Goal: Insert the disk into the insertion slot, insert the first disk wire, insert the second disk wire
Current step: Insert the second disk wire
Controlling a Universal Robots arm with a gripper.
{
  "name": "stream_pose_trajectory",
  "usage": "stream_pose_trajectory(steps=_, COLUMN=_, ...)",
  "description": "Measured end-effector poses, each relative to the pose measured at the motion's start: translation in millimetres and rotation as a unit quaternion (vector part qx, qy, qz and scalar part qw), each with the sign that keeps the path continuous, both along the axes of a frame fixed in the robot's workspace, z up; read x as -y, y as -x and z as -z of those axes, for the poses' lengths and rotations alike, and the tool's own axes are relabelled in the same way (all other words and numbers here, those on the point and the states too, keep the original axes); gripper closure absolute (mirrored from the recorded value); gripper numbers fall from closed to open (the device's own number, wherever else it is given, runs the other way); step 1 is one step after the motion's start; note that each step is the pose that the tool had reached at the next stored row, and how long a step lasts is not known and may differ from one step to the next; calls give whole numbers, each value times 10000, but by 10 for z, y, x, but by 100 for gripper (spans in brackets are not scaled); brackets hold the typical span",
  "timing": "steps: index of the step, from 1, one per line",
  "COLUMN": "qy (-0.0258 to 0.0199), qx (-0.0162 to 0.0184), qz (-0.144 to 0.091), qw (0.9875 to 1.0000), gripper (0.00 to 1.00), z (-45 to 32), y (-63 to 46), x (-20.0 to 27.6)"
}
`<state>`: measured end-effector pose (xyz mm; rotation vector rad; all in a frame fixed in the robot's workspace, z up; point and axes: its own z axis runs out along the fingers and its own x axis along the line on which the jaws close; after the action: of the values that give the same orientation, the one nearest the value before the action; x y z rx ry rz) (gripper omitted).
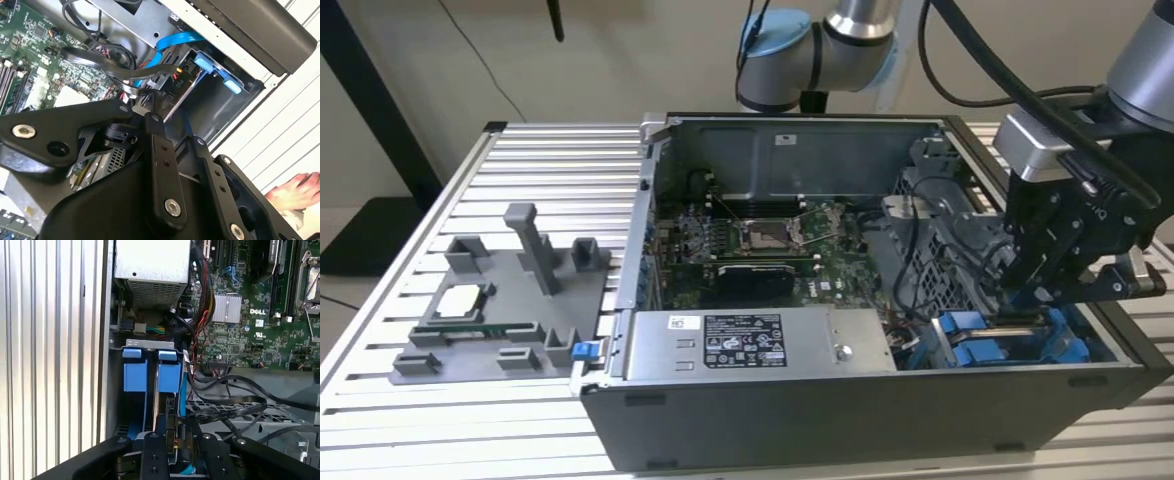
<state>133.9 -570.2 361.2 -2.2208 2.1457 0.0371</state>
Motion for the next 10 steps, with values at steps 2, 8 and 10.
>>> stream_pose_trajectory(steps=2, qy=-1, qx=0, qz=0, qw=10000, gripper=0, z=-16, y=0, x=0)
stream_pose_trajectory(steps=8, qy=-1, qx=0, qz=0, qw=10000, gripper=0, z=-63, y=0, x=0)
stream_pose_trajectory(steps=10, qy=-1, qx=0, qz=0, qw=10000, gripper=0, z=-68, y=0, x=0)
